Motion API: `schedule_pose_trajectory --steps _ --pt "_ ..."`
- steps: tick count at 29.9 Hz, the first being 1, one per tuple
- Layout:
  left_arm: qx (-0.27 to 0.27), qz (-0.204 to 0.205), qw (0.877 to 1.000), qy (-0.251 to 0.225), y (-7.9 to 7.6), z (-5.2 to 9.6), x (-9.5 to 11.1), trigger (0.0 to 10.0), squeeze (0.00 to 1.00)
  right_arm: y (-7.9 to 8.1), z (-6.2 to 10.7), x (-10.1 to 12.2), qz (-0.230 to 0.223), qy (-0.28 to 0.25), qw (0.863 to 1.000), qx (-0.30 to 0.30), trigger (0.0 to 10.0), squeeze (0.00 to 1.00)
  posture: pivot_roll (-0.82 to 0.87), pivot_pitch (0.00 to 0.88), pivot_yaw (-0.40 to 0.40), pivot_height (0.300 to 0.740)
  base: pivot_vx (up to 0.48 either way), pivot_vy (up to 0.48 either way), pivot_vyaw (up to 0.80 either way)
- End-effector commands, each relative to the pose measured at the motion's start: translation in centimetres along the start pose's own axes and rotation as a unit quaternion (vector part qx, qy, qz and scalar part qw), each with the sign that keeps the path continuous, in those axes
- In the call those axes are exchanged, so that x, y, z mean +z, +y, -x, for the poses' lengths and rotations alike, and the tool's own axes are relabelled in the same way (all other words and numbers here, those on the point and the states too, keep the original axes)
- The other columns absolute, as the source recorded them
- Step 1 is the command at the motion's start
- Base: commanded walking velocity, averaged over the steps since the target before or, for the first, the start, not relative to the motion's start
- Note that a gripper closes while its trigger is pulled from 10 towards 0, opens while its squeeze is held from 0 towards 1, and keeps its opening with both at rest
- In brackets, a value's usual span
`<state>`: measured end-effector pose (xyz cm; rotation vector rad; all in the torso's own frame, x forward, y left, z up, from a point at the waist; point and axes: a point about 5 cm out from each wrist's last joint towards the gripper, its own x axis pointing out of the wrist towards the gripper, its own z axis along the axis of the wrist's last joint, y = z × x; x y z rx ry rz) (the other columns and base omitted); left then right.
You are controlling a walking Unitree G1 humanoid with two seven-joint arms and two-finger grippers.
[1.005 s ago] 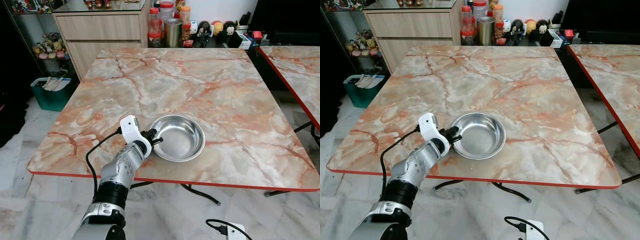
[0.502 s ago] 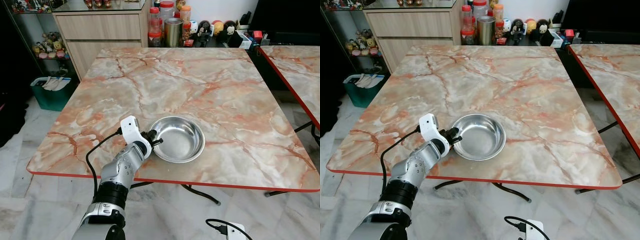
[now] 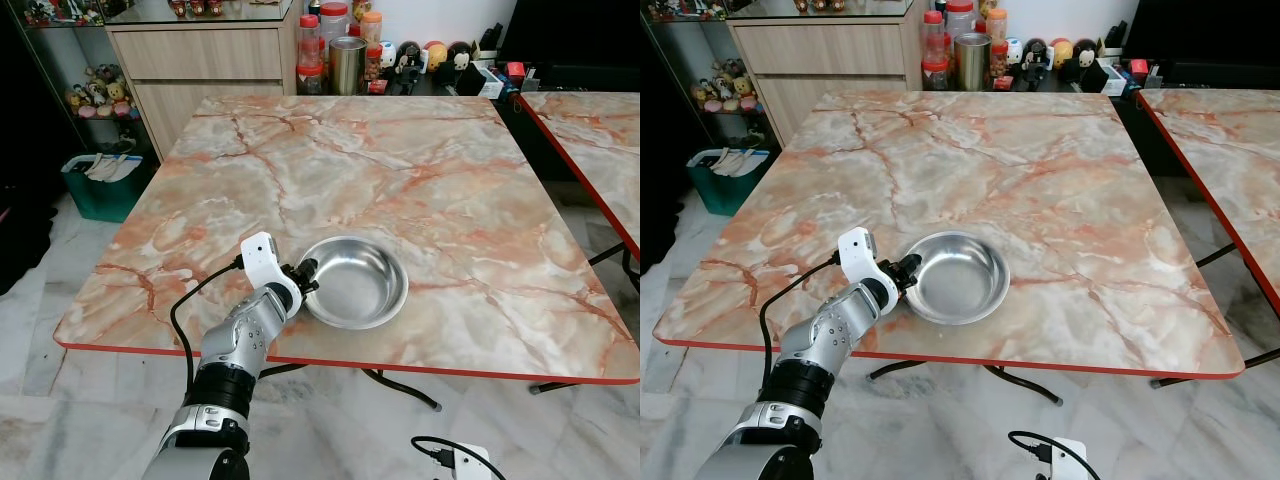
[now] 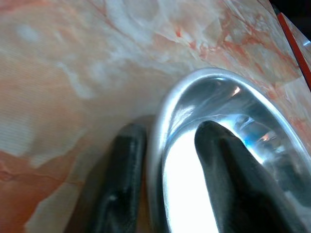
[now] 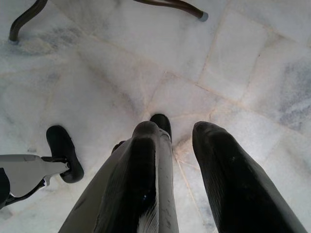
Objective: Setting the table
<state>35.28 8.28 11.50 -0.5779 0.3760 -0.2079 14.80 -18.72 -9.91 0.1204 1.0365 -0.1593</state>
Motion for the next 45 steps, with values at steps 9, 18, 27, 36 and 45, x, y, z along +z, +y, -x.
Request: schedule_pose_trajectory --steps 9,18,27,36,45 --pt "0.03 -0.045 0.992 -0.115 1.6 1.1 4.6 10.0 0.0 0.2 0.0 0.0 -0.002 0.006 1.0 0.002 10.0 0.0 -0.04 0.014 0.003 0.74 0.0 0.0 0.0" --pt "0.126 -0.117 0.949 -0.264 5.8 4.5 12.5 10.0 0.0 0.5 -0.1 0.2 -0.001 0.003 1.0 0.006 10.0 0.0 -0.03 0.015 0.001 0.74 0.0 0.0 0.0" --pt "0.381 -0.236 0.831 -0.329 15.5 12.5 18.6 10.0 0.0 0.8 -0.1 0.2 -0.005 0.002 1.0 0.01 10.0 0.0 -0.02 0.019 0.008 0.74 0.0 0.0 0.0" --pt "0.6 -0.305 0.711 -0.203 24.1 18.5 14.4 10.0 0.0 0.9 -0.1 0.5 -0.009 -0.005 1.0 0.011 10.0 0.0 -0.02 0.024 0.01 0.74 0.0 0.0 0.0" --pt "0.562 -0.259 0.782 0.075 27.8 18.1 0.5 10.0 0.0 0.9 -0.1 0.6 -0.01 -0.008 1.0 0.003 10.0 0.0 -0.02 0.022 0.018 0.74 0.0 0.0 0.0"
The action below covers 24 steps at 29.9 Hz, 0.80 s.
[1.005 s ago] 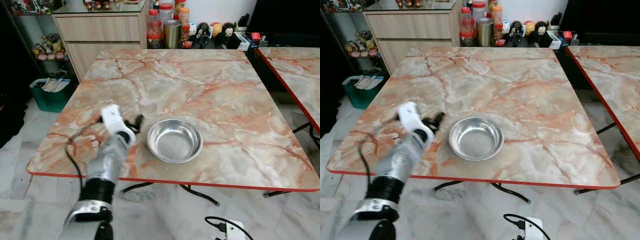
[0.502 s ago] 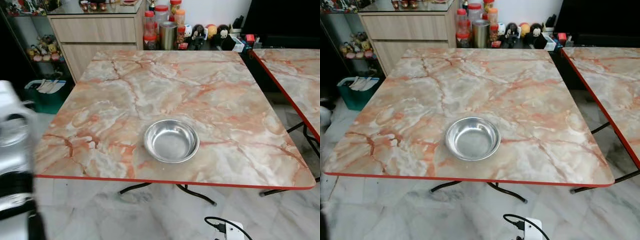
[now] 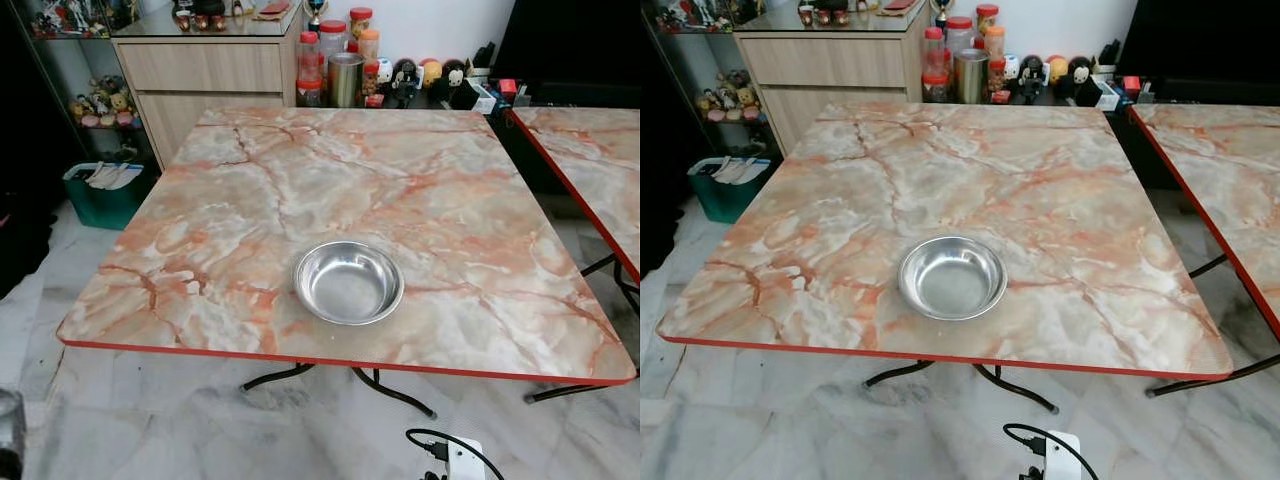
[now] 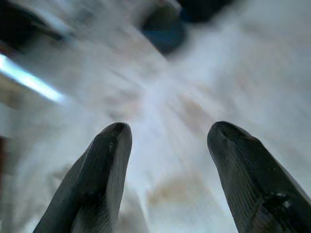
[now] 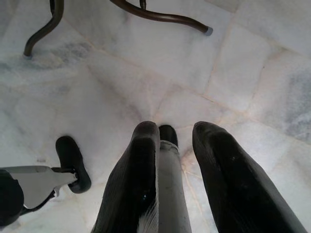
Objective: Setting the table
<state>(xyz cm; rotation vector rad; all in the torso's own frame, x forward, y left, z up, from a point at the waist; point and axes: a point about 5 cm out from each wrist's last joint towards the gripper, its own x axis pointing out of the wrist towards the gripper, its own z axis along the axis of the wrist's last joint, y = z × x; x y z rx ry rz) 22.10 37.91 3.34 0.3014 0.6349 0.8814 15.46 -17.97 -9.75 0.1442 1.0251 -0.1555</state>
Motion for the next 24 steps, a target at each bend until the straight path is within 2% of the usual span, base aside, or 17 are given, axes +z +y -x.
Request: schedule_pose_trajectory --steps 1,2,3,5,7,10,12,13,15,16,17,18,24 --pt "-0.073 -0.029 0.996 0.051 -2.2 0.9 -2.8 10.0 0.0 0.0 0.0 0.1 0.001 -0.003 1.0 -0.004 10.0 0.0 -0.03 0.024 0.018 0.74 0.0 0.0 0.0" --pt "-0.104 -0.028 0.992 0.064 -3.1 1.4 -3.6 10.0 0.0 0.1 0.0 0.0 0.002 -0.003 1.0 -0.004 10.0 0.0 -0.03 0.022 0.02 0.74 0.0 0.0 0.0" --pt "-0.155 -0.039 0.984 0.082 -4.7 2.3 -5.0 10.0 0.0 0.1 0.0 0.1 0.0 -0.004 1.0 -0.003 10.0 0.0 -0.03 0.021 0.02 0.74 0.0 0.0 0.0" --pt "-0.17 -0.045 0.981 0.085 -5.1 2.6 -5.4 10.0 0.0 0.2 0.0 0.1 0.0 -0.005 1.0 -0.002 10.0 0.0 -0.03 0.021 0.02 0.74 0.0 0.0 0.0" --pt "-0.218 -0.063 0.968 0.104 -6.8 3.8 -6.7 10.0 0.0 0.2 0.0 0.3 -0.001 -0.006 1.0 -0.003 10.0 0.0 -0.03 0.021 0.02 0.74 0.0 0.0 0.0" --pt "-0.264 -0.08 0.954 0.12 -8.6 5.2 -7.9 10.0 0.0 0.3 -0.1 0.5 -0.004 -0.009 1.0 -0.003 10.0 0.0 -0.03 0.017 0.02 0.74 0.0 0.0 0.0" --pt "-0.276 -0.081 0.95 0.122 -9.1 5.6 -8.1 10.0 0.0 0.3 -0.1 0.5 -0.004 -0.01 1.0 -0.003 10.0 0.0 -0.03 0.017 0.02 0.74 0.0 0.0 0.0" --pt "-0.311 -0.083 0.938 0.126 -10.4 6.6 -8.5 10.0 0.0 0.3 -0.1 0.7 -0.004 -0.011 1.0 -0.003 10.0 0.0 -0.04 0.006 0.023 0.74 0.0 0.0 0.0" --pt "-0.343 -0.09 0.927 0.121 -11.7 7.5 -8.6 10.0 0.0 0.3 -0.1 0.8 -0.005 -0.012 1.0 -0.004 10.0 0.0 -0.04 0.006 0.023 0.74 0.0 0.0 0.0" --pt "-0.343 -0.09 0.927 0.121 -11.7 7.5 -8.6 10.0 0.0 0.3 -0.1 0.8 -0.005 -0.012 1.0 -0.004 10.0 0.0 -0.04 0.006 0.023 0.74 0.0 0.0 0.0" --pt "-0.368 -0.096 0.918 0.116 -12.6 8.3 -8.6 10.0 0.0 0.3 -0.1 0.8 -0.005 -0.013 1.0 -0.004 10.0 0.0 -0.04 0.0 0.024 0.74 0.0 0.0 0.0" --pt "-0.38 -0.097 0.913 0.111 -13.2 8.7 -8.5 10.0 0.0 0.3 -0.1 0.8 -0.005 -0.013 1.0 -0.004 10.0 0.0 -0.04 0.0 0.024 0.74 0.0 0.0 0.0" --pt "-0.425 -0.09 0.895 0.1 -15.4 10.4 -8.2 10.0 0.0 0.4 -0.1 0.9 -0.006 -0.014 1.0 -0.004 10.0 0.0 -0.06 0.0 0.03 0.74 0.0 0.0 0.0"
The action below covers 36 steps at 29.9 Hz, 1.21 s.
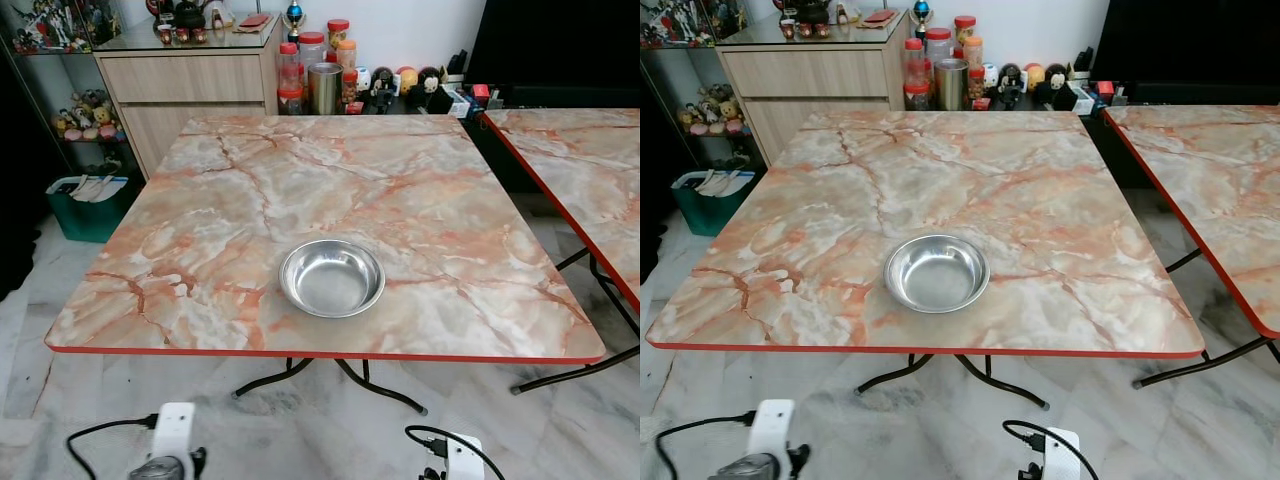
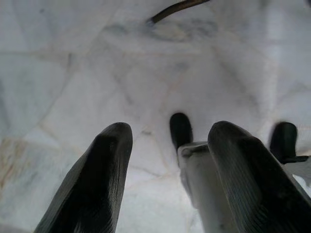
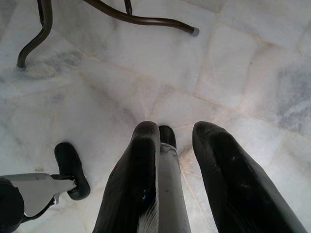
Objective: Setting the table
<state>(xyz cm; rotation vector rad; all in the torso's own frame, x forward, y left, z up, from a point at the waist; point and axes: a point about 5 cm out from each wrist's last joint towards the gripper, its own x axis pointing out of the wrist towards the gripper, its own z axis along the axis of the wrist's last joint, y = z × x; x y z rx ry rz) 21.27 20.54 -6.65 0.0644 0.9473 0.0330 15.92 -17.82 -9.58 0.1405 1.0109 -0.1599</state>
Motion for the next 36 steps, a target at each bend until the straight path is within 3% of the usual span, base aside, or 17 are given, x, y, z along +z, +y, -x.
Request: schedule_pose_trajectory --steps 1,11,19,36 --pt "-0.014 -0.011 1.0 -0.006 -0.5 -0.1 0.4 10.0 0.0 0.1 -0.1 0.4 -0.007 -0.007 1.0 -0.002 10.0 0.0 -0.06 0.0 0.03 0.74 0.0 0.0 0.0" --pt "-0.037 -0.004 0.999 -0.033 -2.5 -0.3 1.7 10.0 0.0 0.2 -0.1 0.5 -0.005 -0.008 1.0 0.003 10.0 0.0 -0.07 0.0 0.031 0.74 0.0 0.0 0.0" --pt "-0.05 0.007 0.998 -0.037 -3.4 -0.3 1.6 10.0 0.0 0.2 0.0 0.4 -0.006 -0.009 1.0 0.006 10.0 0.0 -0.08 0.025 0.035 0.74 0.0 0.0 0.0" --pt "-0.057 0.015 0.998 -0.027 -3.9 -0.3 1.1 10.0 0.0 -0.4 0.0 0.2 -0.02 -0.009 1.0 -0.001 10.0 0.0 -0.11 0.019 0.044 0.74 0.0 0.0 0.0"
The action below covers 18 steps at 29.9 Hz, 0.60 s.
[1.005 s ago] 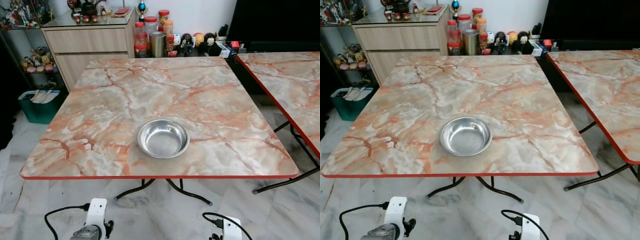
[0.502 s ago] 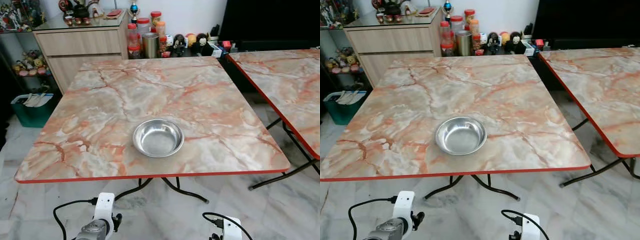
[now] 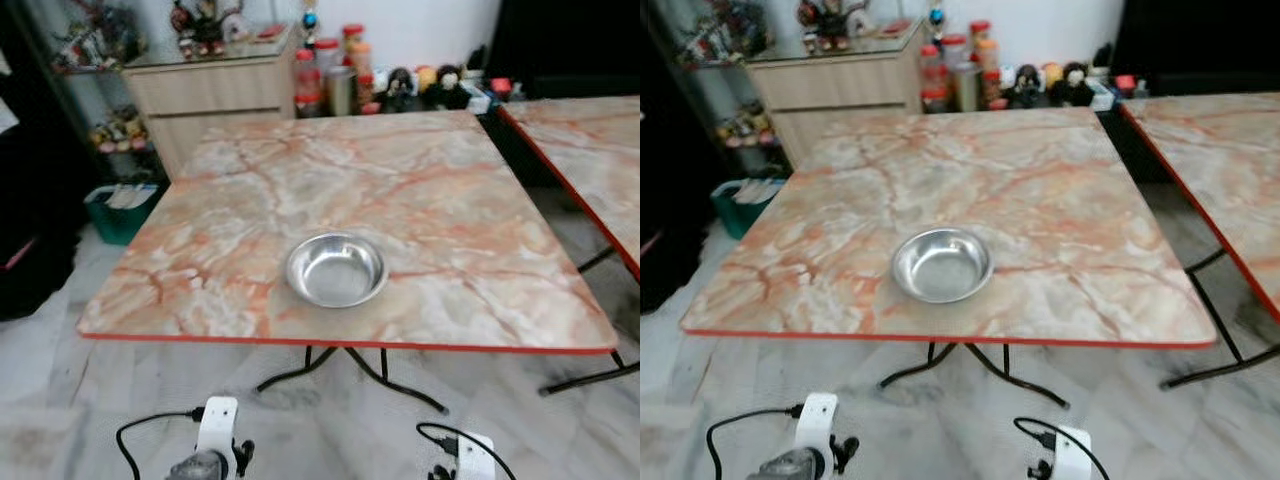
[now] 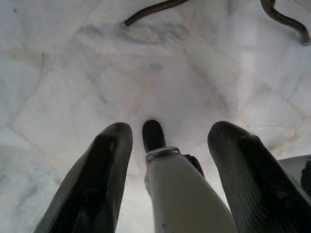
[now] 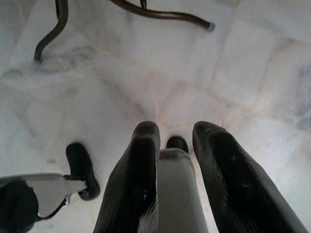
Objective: Setting the table
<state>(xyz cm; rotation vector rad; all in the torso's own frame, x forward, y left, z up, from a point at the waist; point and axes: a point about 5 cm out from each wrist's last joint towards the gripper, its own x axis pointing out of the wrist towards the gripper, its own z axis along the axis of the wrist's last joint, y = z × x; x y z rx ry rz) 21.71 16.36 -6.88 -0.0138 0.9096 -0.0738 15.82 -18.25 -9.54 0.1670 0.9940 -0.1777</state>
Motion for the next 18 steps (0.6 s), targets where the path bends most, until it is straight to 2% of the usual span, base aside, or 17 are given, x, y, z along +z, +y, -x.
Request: schedule_pose_trajectory --steps 1,16,18 --pt "0.006 0.004 1.0 -0.008 0.33 -0.05 0.71 10.0 0.0 0.01 -0.05 0.25 -0.004 -0.002 1.0 -0.001 10.0 0.0 -0.1 0.017 0.044 0.74 0.0 0.0 0.0" --pt "0.007 0.016 1.0 0.003 0.14 -0.02 0.07 10.0 0.0 0.0 -0.18 0.98 0.003 -0.007 1.0 0.001 10.0 0.0 -0.11 0.0 0.034 0.74 0.0 0.0 0.0" --pt "0.012 0.008 1.0 0.008 0.24 0.0 -0.05 10.0 0.0 -0.11 -0.19 1.09 0.004 -0.008 1.0 0.0 10.0 0.0 -0.11 0.0 0.035 0.74 0.0 0.0 0.0"
